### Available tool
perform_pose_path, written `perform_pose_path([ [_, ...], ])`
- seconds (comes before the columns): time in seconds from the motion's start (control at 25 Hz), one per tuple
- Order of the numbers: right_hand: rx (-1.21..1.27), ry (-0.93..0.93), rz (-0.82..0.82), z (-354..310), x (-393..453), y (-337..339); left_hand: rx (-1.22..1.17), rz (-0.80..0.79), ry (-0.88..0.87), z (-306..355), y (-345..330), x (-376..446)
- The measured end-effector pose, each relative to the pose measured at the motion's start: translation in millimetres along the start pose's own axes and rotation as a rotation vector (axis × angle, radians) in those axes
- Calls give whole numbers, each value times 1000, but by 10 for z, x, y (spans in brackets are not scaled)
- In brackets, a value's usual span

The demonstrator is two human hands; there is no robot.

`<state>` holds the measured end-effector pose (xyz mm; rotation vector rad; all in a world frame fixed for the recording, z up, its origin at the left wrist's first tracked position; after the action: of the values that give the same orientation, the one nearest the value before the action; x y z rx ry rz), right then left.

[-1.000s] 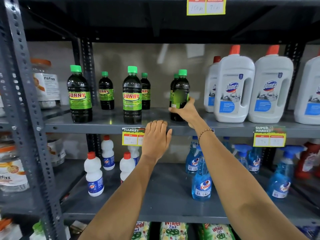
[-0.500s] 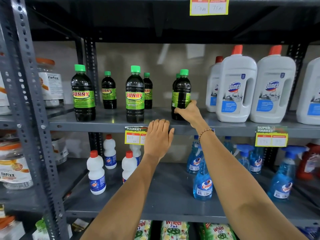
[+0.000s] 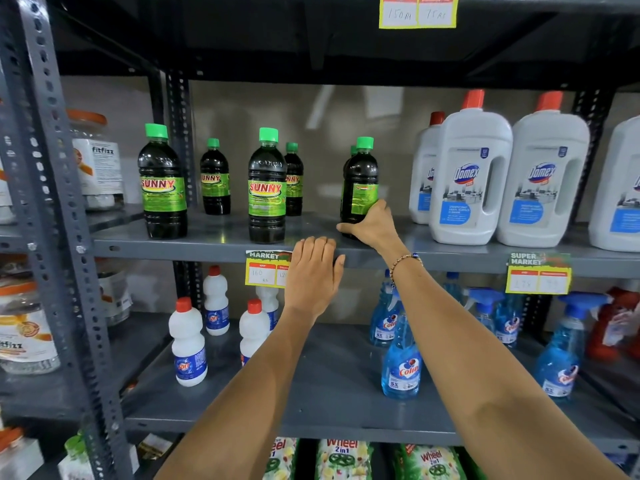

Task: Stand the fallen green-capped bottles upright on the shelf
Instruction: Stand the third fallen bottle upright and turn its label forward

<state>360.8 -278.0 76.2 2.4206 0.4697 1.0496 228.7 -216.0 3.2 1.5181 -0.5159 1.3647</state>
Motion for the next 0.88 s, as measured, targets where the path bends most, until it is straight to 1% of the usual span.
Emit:
perform_pose_path([
  [0.08,54,-8,3,4,-12,0,1,1,1,-4,4,-8],
  [0.2,45,9,76,-1,-26,64,1,2,8,-1,17,0],
  [0.36,28,9,31,-4,-33,42,-14,-3,13,0,14,-8],
  [0.52,-49,28,25,-7,-22,55,-28,15,23,1,18,-4],
  [0.64,-3,13,-3,-1,-28,24,-30,34,17,8,20,-10],
  [0.72,-1,9,14,4,-33,34,-24,39,17,7,17,-10],
  [0.8,-52,31,31,-8,-41,49,-16,37,17,10,16,-13],
  [0.88,-42,24,16,-21,-41,39,-9,34,17,8,20,-11],
])
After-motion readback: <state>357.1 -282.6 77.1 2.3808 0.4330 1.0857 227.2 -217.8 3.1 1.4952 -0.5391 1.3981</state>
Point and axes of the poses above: each hand's wrist, its own x-axis towards the middle knuckle, its own y-axis out of the back of the hand, z = x × y, the point moved 6 cm from there along x, towards the middle knuckle, and after that the axes turned 13 degrees about y, right-handed, at the moved point
